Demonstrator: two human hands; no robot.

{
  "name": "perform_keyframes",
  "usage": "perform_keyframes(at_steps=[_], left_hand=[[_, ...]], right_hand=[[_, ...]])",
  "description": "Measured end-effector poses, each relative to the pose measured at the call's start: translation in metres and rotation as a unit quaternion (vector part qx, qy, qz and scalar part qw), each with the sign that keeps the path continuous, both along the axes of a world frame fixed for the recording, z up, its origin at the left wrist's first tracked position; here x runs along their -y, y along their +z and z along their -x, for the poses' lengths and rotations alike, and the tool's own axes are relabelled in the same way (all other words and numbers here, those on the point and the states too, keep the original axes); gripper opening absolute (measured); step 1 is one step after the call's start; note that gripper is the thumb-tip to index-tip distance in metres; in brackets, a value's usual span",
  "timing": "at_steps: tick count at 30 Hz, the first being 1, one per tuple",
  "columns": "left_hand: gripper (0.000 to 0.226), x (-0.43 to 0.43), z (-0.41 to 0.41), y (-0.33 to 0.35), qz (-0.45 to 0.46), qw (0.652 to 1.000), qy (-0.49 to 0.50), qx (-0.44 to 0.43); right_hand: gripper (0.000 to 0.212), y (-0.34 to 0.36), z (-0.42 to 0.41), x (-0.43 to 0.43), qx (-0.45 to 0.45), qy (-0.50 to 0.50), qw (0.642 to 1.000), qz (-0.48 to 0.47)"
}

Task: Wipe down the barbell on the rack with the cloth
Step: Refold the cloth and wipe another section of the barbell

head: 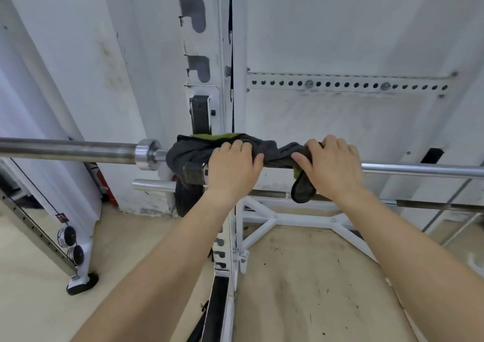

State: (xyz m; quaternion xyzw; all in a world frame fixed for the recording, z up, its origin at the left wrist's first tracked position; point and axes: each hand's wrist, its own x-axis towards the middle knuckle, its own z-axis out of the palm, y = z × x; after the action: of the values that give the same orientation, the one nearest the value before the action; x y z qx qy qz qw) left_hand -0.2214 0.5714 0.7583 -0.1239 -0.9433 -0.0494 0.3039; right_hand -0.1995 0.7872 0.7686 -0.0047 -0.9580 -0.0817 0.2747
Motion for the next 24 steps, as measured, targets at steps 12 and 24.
perform_keyframes(at_steps=[12, 24], left_hand=[[0.028, -0.022, 0.000, 0.008, -0.067, 0.993, -0.091, -0.026], [0.047, -0.110, 0.009, 0.001, -0.038, 0.987, -0.148, 0.056]], right_hand=[[0.059, -0.024, 0.002, -0.027, 0.009, 0.196, 0.981, -0.005], [0.058, -0.048, -0.017, -0.143, -0.047, 0.050, 0.997, 0.031]])
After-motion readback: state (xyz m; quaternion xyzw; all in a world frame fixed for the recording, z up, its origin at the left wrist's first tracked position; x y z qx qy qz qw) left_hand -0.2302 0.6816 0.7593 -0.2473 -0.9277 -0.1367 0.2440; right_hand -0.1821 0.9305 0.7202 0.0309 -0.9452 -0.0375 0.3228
